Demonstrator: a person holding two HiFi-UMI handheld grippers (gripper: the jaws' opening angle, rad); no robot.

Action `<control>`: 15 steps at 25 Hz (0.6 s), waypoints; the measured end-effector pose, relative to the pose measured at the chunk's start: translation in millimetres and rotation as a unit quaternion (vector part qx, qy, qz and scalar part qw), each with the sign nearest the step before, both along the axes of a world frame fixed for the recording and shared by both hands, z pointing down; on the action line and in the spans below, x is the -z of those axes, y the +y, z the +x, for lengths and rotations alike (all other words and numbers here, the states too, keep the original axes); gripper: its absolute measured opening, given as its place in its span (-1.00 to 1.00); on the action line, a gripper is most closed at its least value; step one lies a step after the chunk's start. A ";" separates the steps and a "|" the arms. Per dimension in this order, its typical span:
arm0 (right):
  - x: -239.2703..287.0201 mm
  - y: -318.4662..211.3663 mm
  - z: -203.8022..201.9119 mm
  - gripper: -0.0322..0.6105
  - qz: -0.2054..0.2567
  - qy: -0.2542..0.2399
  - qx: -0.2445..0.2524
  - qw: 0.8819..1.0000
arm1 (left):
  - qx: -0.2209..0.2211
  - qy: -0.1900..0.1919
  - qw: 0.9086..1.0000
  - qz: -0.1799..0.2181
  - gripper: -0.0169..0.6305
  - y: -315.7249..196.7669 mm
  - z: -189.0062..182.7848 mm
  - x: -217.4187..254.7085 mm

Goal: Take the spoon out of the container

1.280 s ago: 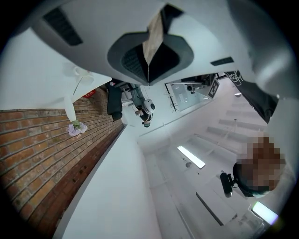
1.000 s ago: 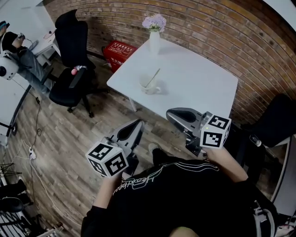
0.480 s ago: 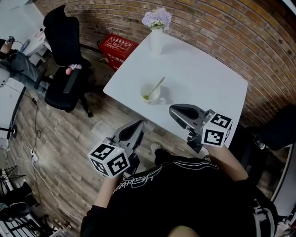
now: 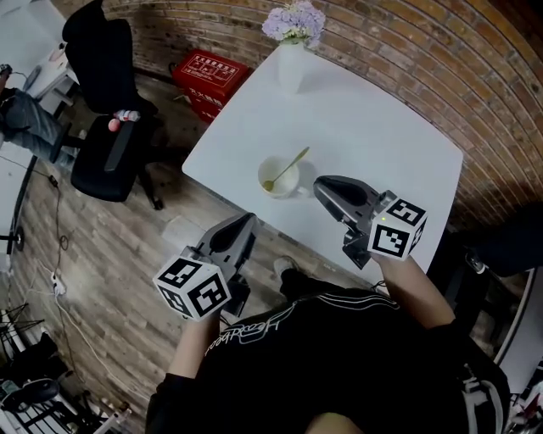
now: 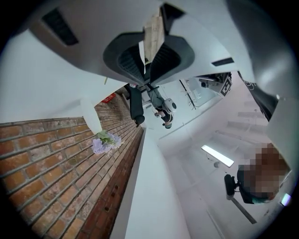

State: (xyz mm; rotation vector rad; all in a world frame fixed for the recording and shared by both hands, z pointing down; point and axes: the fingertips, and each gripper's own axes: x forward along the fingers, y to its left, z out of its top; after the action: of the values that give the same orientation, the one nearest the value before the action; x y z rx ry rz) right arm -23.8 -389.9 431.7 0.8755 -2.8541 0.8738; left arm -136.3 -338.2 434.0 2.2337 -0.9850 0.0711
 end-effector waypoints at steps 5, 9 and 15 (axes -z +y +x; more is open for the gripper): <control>-18.5 -27.2 -0.7 -0.69 -0.009 0.012 -0.024 1.000 | 0.001 0.003 1.000 -0.011 -0.93 -13.2 -7.1 -13.4; -37.3 -45.4 5.8 -0.61 -0.015 0.035 -0.056 0.998 | 0.002 0.008 1.000 -0.018 -0.93 -15.0 -9.2 -20.8; -70.0 -74.6 6.0 -0.59 -0.034 0.057 -0.071 0.995 | 0.013 0.014 0.999 -0.030 -0.93 -22.1 -19.0 -31.1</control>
State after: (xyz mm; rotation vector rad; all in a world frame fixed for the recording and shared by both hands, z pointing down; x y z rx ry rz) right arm -17.8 -464.6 501.7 1.0935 -2.6769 0.8960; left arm -155.3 -360.3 465.1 2.1617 -0.9842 0.0561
